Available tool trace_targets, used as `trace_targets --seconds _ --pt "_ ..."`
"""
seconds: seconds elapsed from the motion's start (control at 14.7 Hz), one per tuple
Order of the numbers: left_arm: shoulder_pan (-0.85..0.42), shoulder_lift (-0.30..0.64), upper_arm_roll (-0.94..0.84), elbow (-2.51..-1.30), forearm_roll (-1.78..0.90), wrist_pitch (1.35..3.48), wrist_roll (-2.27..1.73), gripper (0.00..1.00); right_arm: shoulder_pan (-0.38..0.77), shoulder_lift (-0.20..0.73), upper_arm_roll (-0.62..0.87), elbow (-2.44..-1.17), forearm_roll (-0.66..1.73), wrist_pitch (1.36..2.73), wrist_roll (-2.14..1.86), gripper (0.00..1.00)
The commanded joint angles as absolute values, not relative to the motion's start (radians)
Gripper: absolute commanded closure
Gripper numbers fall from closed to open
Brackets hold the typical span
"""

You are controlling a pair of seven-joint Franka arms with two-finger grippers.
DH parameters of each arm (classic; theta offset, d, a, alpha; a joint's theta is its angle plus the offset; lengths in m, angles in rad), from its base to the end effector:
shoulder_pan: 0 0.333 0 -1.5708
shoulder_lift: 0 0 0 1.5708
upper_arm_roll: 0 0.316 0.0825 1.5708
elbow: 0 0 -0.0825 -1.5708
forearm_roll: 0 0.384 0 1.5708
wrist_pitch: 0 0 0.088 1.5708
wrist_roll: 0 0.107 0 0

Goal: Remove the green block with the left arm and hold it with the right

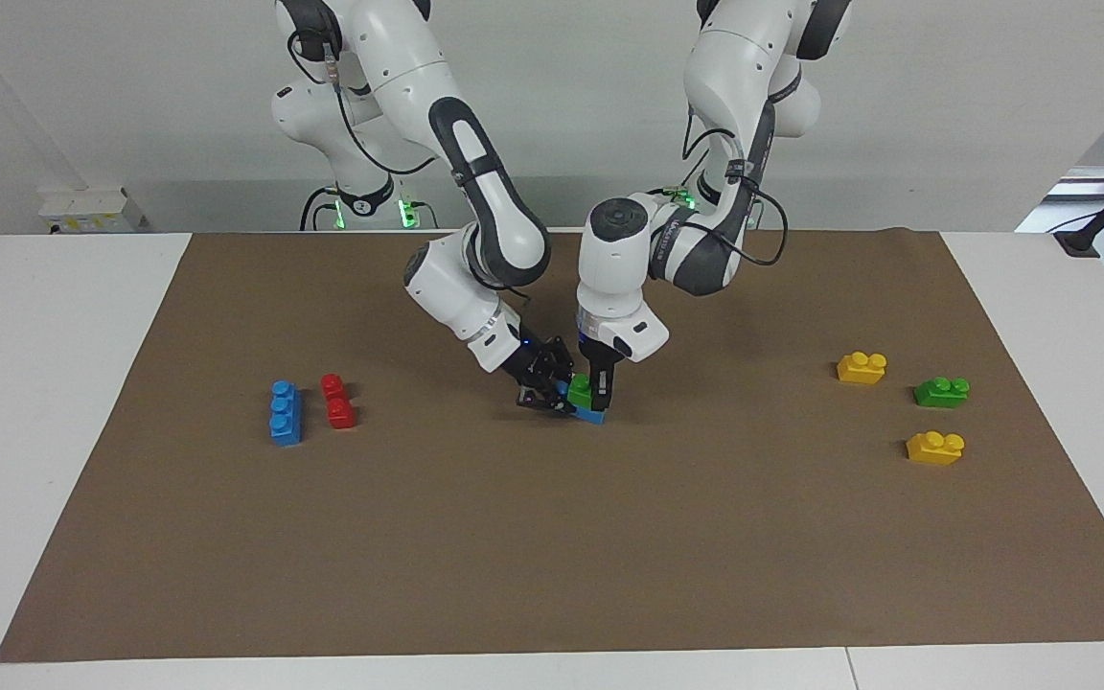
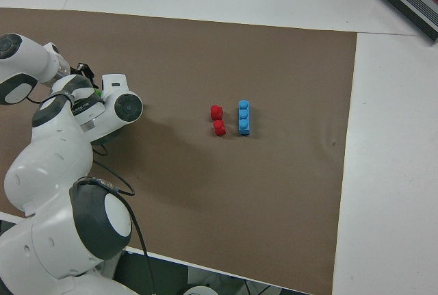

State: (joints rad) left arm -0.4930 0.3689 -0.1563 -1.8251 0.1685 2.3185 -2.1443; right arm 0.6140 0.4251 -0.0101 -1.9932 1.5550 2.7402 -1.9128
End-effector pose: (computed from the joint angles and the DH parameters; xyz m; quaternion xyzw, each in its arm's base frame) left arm 0.5254 -0.3854 0.3483 0.7619 0.6433 0.0484 0.0578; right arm 0.5242 0.3143 0.2546 -0.7808 -0.4881 -0.3183 0.2254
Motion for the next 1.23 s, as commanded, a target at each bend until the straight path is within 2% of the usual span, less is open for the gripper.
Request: trace_targets --seconds 0.0,0.27,0.82,1.16 --pt "-0.494 0.33 -0.143 -1.792 0.186 2.238 -2.154 1.0 0.617 0.433 -0.006 -1.983 1.591 2.755 -1.901 0.77" --pt "-0.479 0.255 -0.143 -1.792 0.178 2.148 -2.135 1.0 0.617 0.433 -0.006 -1.983 1.591 2.755 -1.901 0.77" --pt "-0.439 0.226 -0.143 -1.796 0.173 2.077 -2.071 1.0 0.617 0.434 -0.006 -1.983 1.591 2.755 -1.901 0.77" --pt "-0.333 0.215 -0.143 -1.816 0.111 2.052 -1.884 1.0 0.617 0.434 -0.006 -1.983 1.591 2.755 -1.901 0.77"
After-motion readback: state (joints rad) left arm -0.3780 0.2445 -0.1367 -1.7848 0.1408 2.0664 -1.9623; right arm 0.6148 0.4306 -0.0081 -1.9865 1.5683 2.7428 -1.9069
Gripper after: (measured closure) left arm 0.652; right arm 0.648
